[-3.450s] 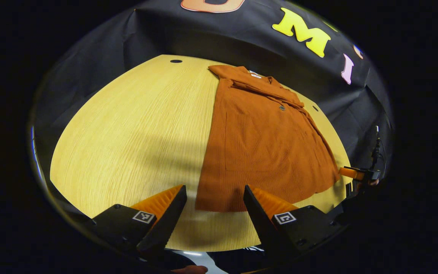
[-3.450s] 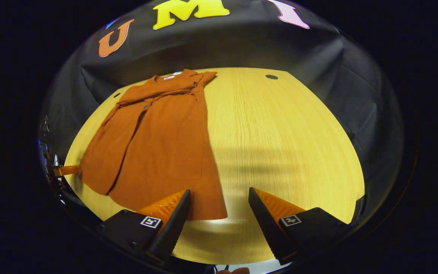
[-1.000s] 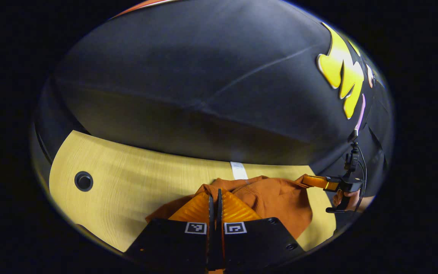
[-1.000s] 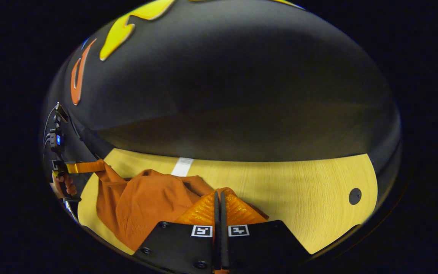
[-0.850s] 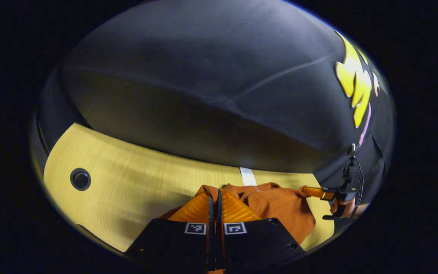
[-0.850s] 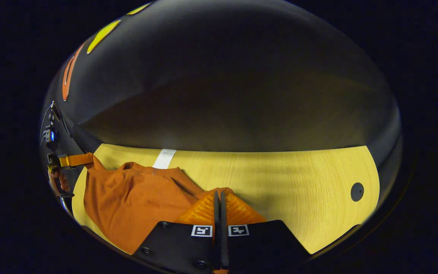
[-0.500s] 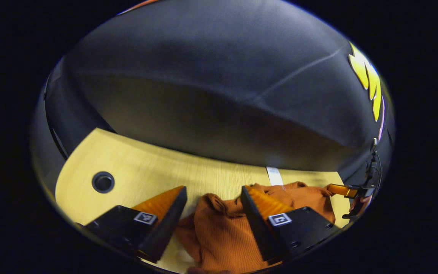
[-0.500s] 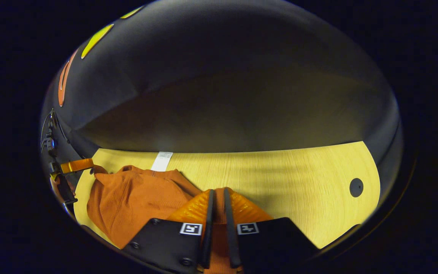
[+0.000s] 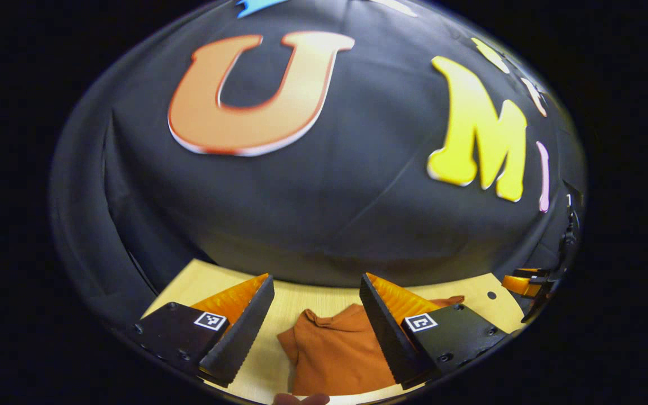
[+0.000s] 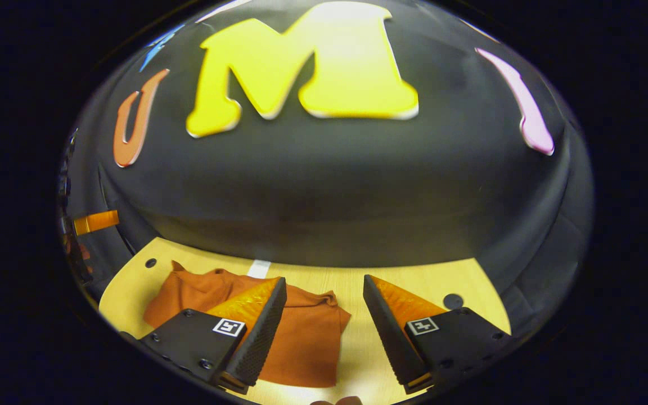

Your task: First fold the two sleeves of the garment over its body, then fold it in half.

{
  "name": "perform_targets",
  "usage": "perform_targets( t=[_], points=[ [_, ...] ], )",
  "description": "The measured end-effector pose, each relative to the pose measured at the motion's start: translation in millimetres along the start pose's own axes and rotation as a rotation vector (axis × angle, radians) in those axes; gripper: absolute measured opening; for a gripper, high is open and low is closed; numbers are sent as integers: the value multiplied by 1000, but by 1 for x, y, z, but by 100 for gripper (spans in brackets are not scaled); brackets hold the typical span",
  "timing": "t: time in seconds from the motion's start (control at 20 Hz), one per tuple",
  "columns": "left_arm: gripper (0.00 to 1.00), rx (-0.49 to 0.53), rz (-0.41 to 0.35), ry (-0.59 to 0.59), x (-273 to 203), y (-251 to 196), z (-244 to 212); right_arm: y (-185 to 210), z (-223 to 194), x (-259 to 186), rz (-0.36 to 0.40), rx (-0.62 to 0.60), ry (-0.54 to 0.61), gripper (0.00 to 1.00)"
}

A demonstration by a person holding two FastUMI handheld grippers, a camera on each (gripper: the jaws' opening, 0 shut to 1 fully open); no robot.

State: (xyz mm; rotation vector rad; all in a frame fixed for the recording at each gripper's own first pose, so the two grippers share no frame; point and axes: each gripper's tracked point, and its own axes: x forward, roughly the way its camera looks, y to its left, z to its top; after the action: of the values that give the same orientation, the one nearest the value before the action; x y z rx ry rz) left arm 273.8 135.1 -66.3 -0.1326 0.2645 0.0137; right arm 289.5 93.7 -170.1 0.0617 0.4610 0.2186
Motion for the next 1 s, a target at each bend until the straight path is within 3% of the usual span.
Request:
perform_targets(
  t=[0.2, 0.35, 0.45, 0.5, 0.55, 0.6, 0.7, 0.75, 1.0],
  points=[
    [98, 8, 21, -163, -92, -32, 72, 26, 91, -109, -16, -14, -251, 92],
    [98, 37, 13, -254, -151, -55, 109, 46, 117, -171, 7, 1, -367, 95],
    [98, 28, 11, -274, -177, -65, 113, 49, 113, -204, 12, 8, -394, 93],
    [87, 34, 13, -292, -190, -71, 112, 52, 107, -218, 13, 20, -395, 93],
    [87, 49, 20, -315, -200, -75, 110, 58, 98, -228, 15, 21, -398, 94],
    [98, 70, 30, -325, -208, -80, 102, 62, 90, -237, 13, 8, -404, 93],
    [94, 89, 29, -310, -221, -92, 82, 62, 74, -250, -9, -35, -411, 94],
    [100, 97, 22, -318, -229, -98, 74, 63, 66, -255, -11, -39, -406, 94],
    [98, 87, 7, -252, -243, -113, 26, 64, 35, -268, -30, -9, -371, 95]
  ],
)
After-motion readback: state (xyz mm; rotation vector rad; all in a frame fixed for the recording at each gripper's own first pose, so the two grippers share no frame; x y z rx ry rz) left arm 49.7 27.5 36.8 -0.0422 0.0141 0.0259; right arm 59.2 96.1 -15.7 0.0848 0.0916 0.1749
